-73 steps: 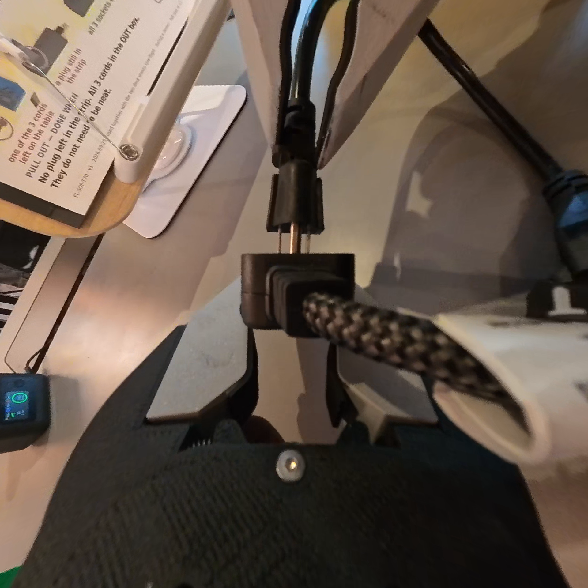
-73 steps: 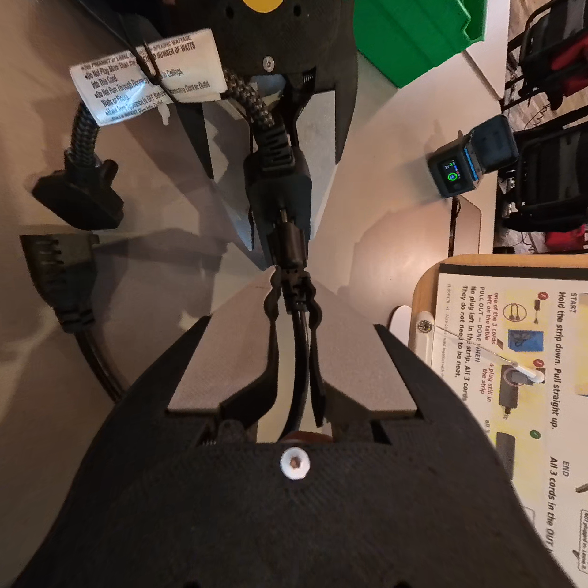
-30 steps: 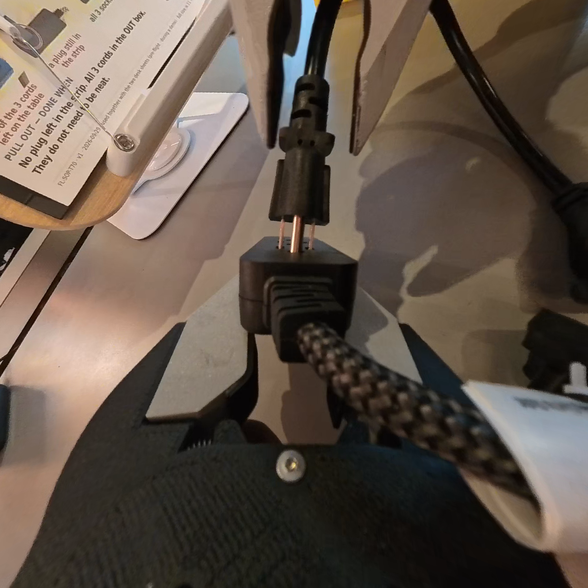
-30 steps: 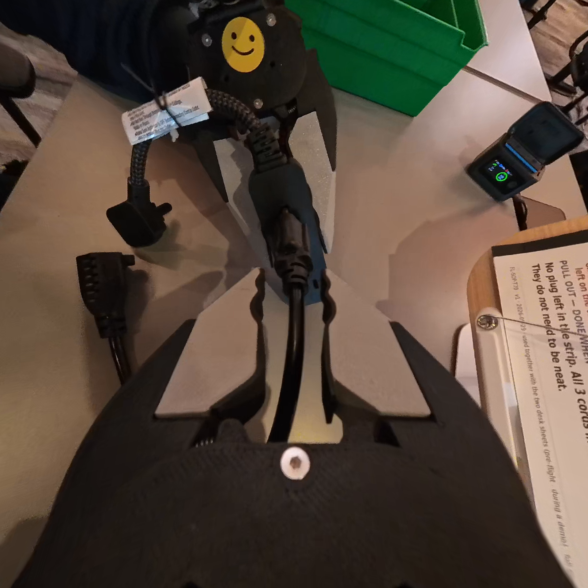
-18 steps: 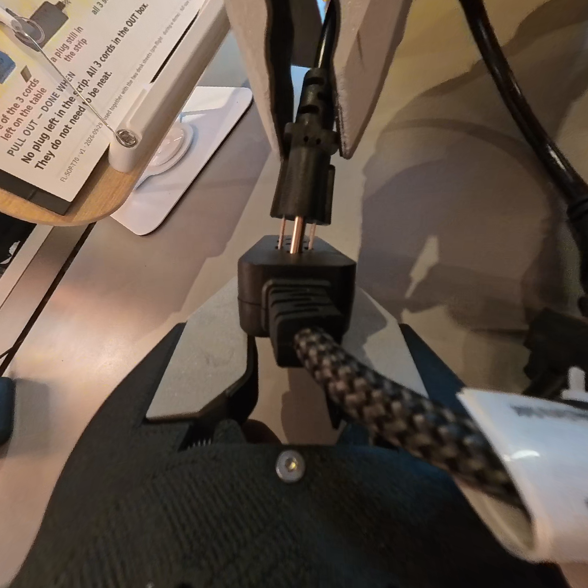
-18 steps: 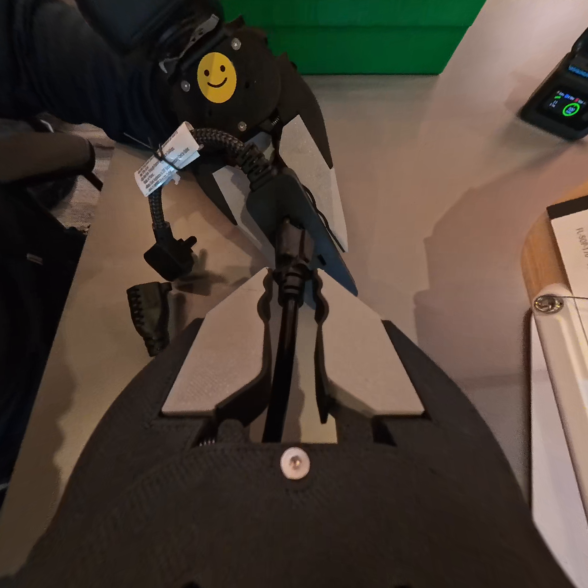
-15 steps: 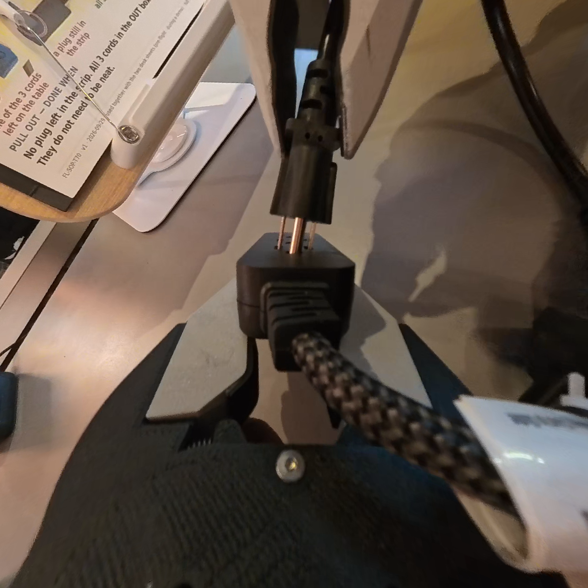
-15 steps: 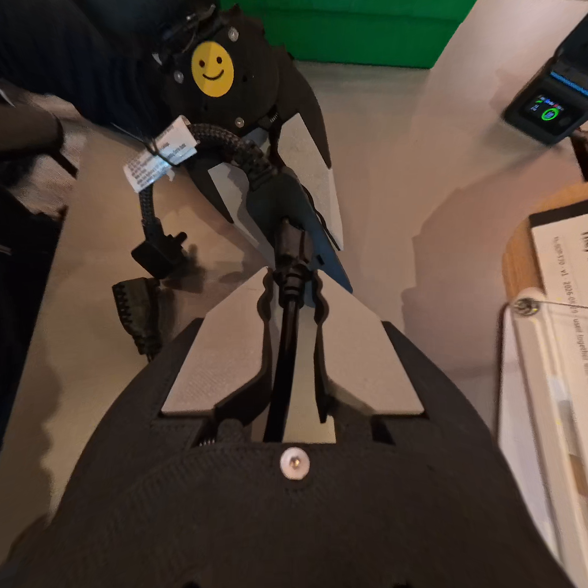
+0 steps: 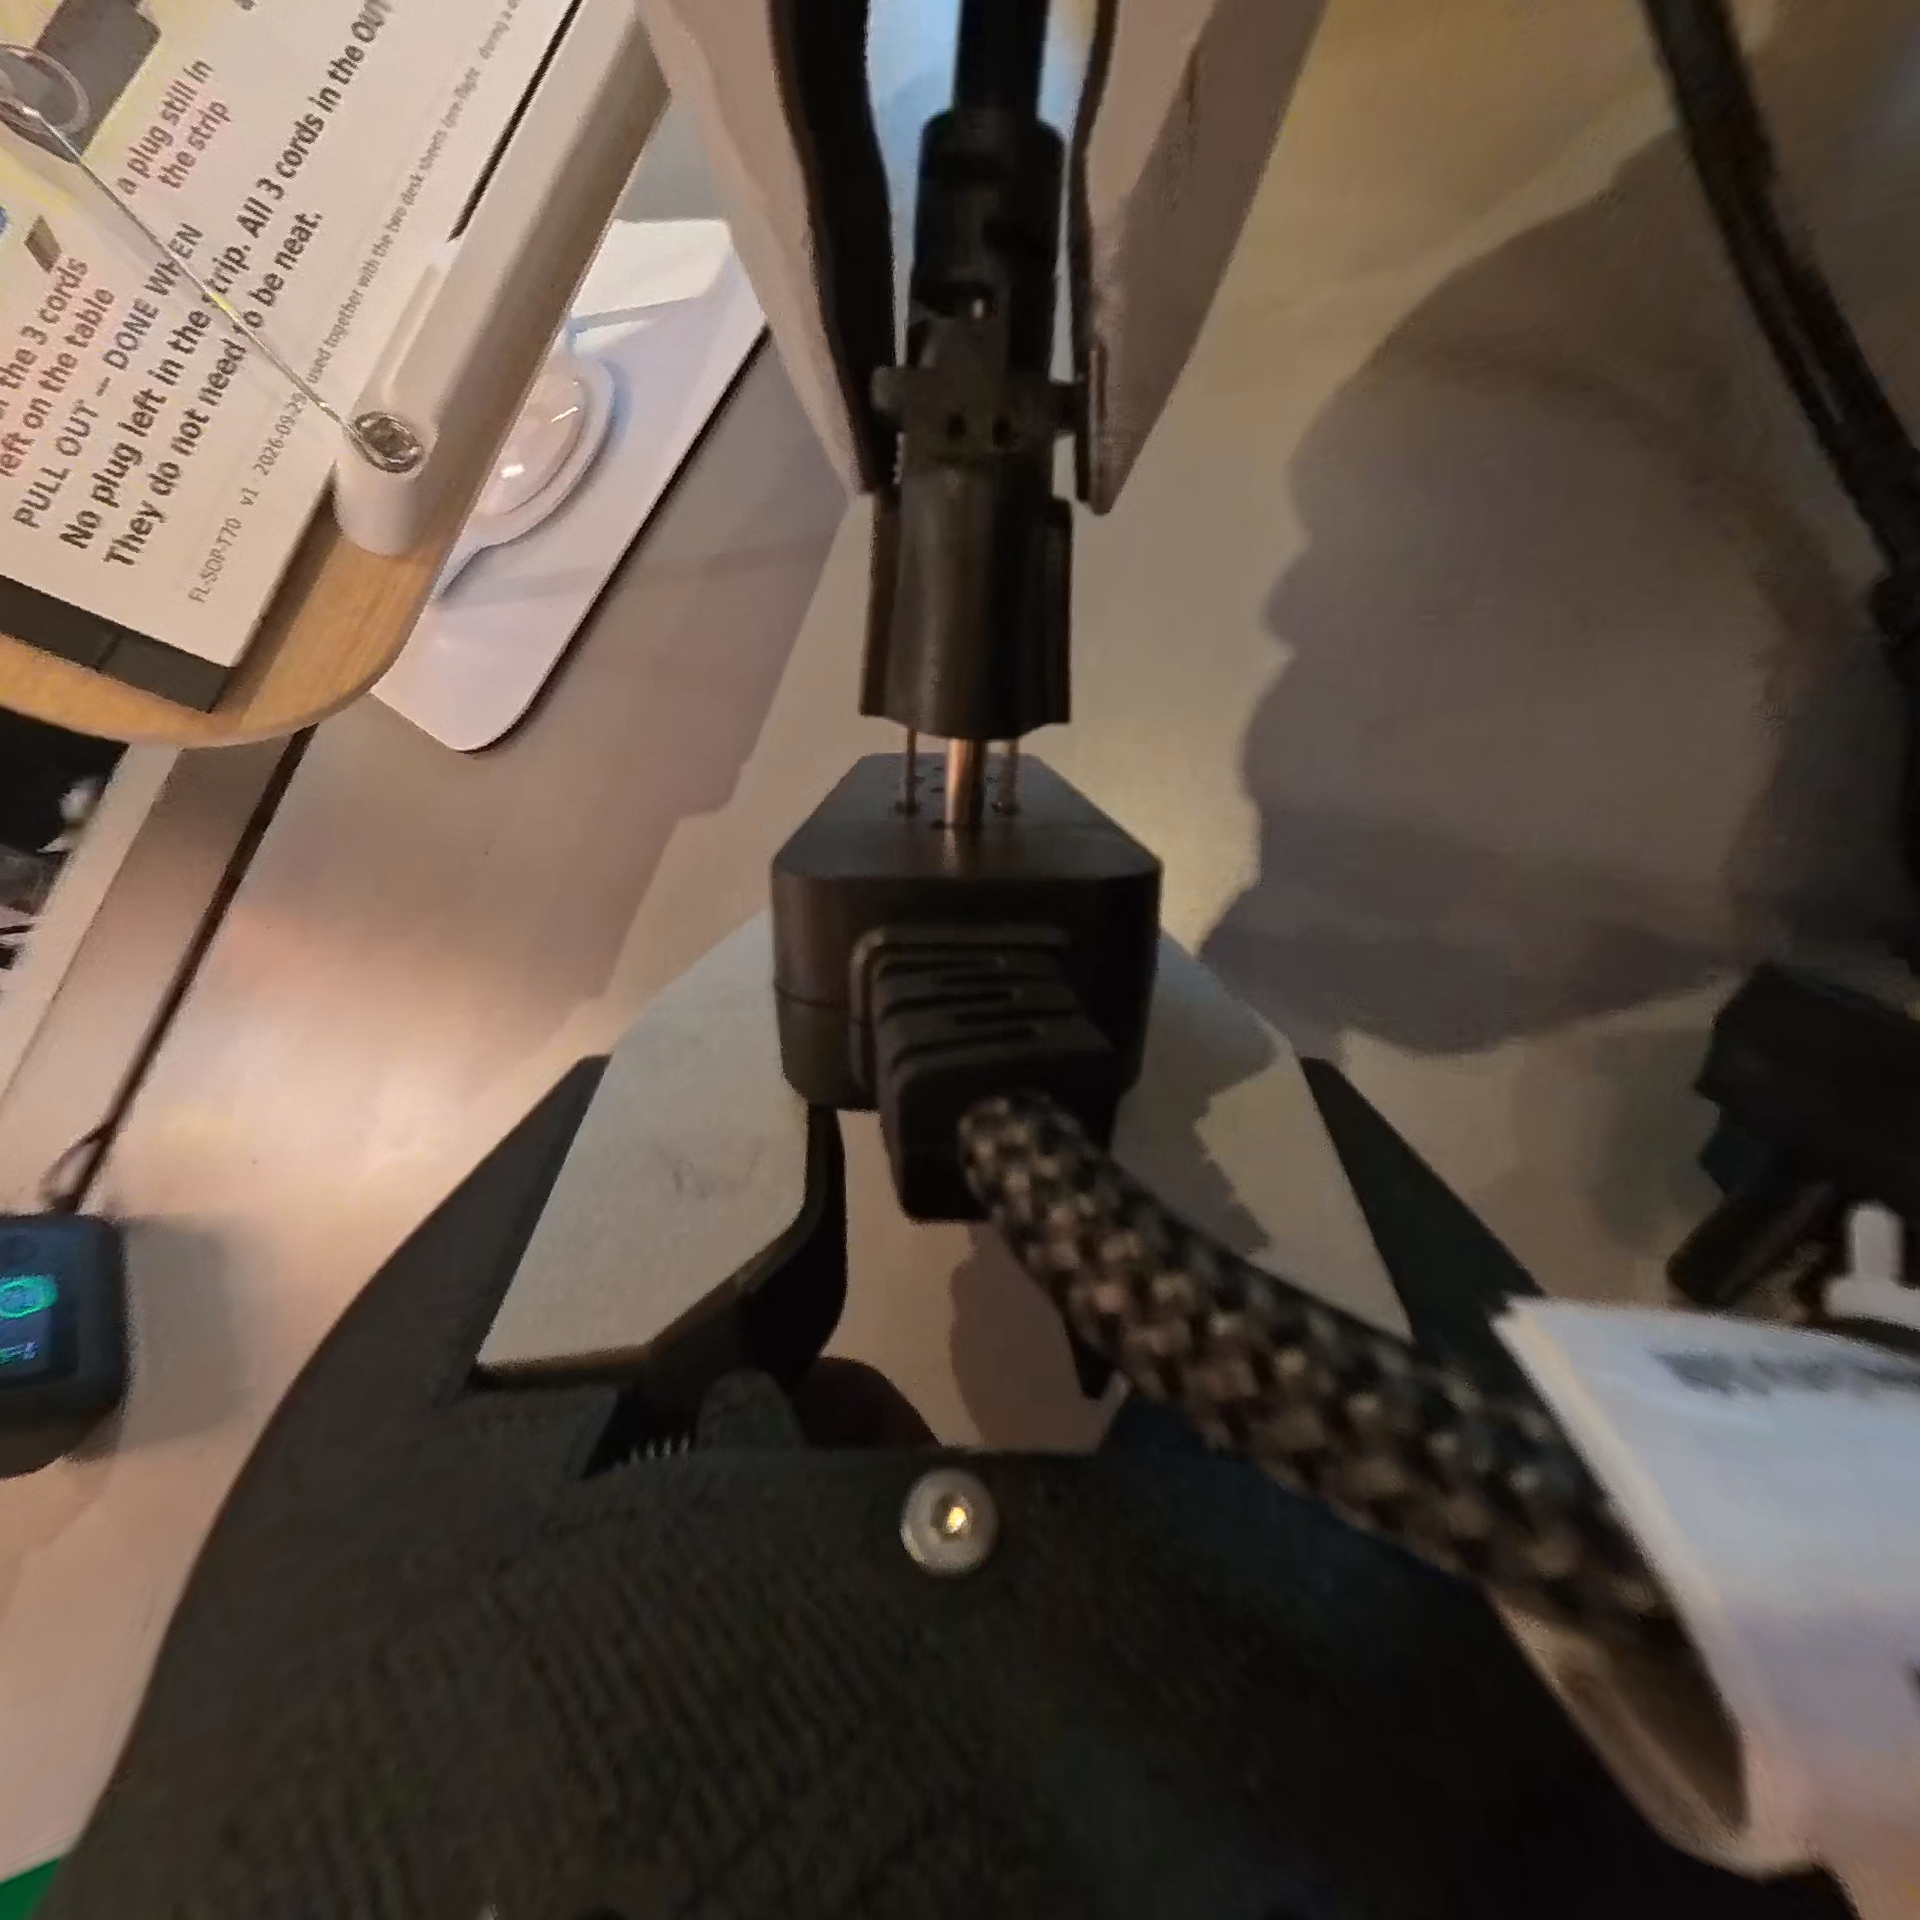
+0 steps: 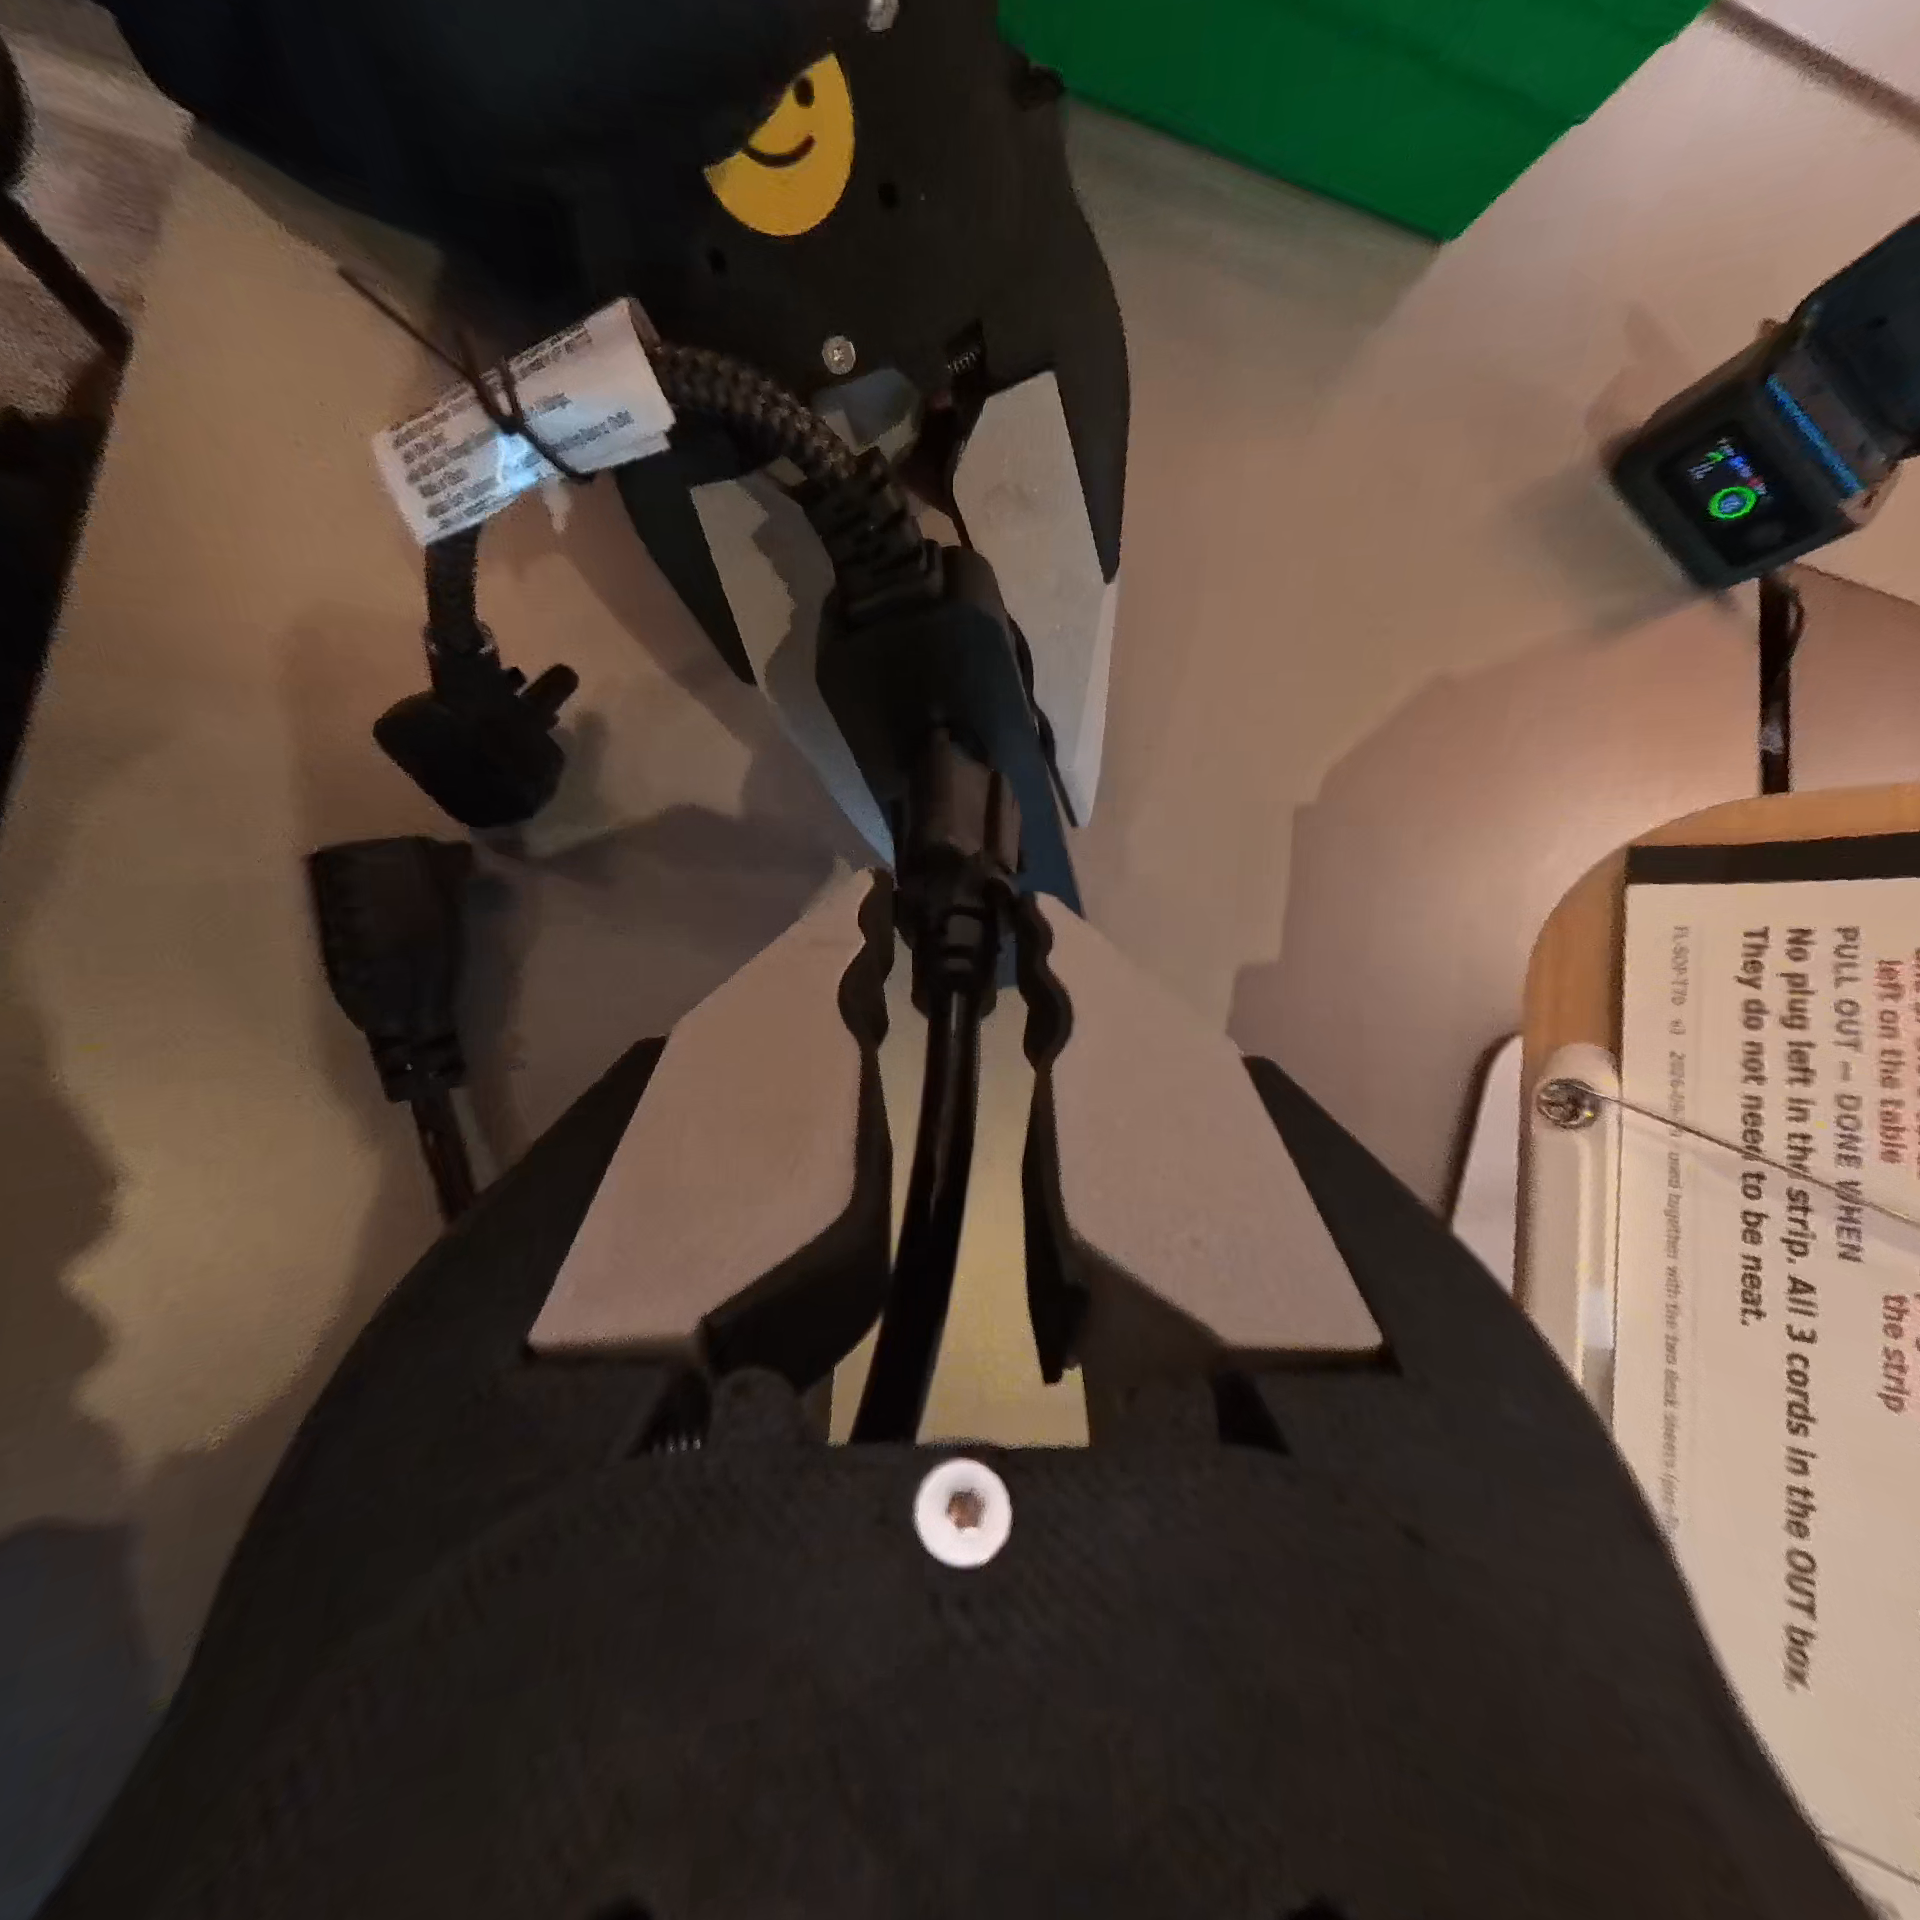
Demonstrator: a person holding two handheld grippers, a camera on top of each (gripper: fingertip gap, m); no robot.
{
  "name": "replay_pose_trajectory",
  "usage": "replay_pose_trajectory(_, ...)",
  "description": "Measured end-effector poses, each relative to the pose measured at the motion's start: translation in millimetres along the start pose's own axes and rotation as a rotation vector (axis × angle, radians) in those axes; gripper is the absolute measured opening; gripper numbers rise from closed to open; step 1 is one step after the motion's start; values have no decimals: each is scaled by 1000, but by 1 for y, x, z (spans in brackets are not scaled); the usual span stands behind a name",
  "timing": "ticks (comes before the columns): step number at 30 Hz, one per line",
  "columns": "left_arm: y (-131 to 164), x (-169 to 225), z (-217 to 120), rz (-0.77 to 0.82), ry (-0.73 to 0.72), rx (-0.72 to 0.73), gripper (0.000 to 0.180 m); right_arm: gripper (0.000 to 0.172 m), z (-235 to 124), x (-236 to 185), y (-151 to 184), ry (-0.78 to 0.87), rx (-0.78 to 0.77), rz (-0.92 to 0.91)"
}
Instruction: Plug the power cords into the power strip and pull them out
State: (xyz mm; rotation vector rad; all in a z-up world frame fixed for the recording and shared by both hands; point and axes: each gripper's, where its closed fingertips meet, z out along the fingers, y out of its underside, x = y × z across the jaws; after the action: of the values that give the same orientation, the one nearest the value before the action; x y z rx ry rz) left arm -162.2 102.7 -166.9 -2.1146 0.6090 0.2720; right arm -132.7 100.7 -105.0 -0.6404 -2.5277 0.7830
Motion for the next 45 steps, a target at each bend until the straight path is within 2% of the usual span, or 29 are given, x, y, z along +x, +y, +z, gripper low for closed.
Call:
replay_pose_trajectory(3,0,-1,1,-10,5,8,40,20,1,2,-1,-25,38,30)
replay_pose_trajectory(9,2,-6,2,-14,-27,-2,40,19,6,5,0,-28,8,38)
replay_pose_trajectory(16,0,-6,2,-17,-43,-10,39,19,6,6,0,-14,-46,-2)
replay_pose_trajectory(29,-1,-3,3,-13,-41,-4,38,16,7,5,-5,-25,-9,-60)
replay_pose_trajectory(33,-1,-3,3,-10,-36,9,40,16,8,5,-6,-24,19,-51)
replay_pose_trajectory(37,5,-15,4,-25,-60,20,41,20,12,15,-7,64,98,-1)
replay_pose_trajectory(40,2,-15,4,-57,-35,55,44,18,16,15,-12,40,154,42)
replay_pose_trajectory(45,-4,-10,3,-75,-13,78,44,24,9,14,-4,17,153,28)
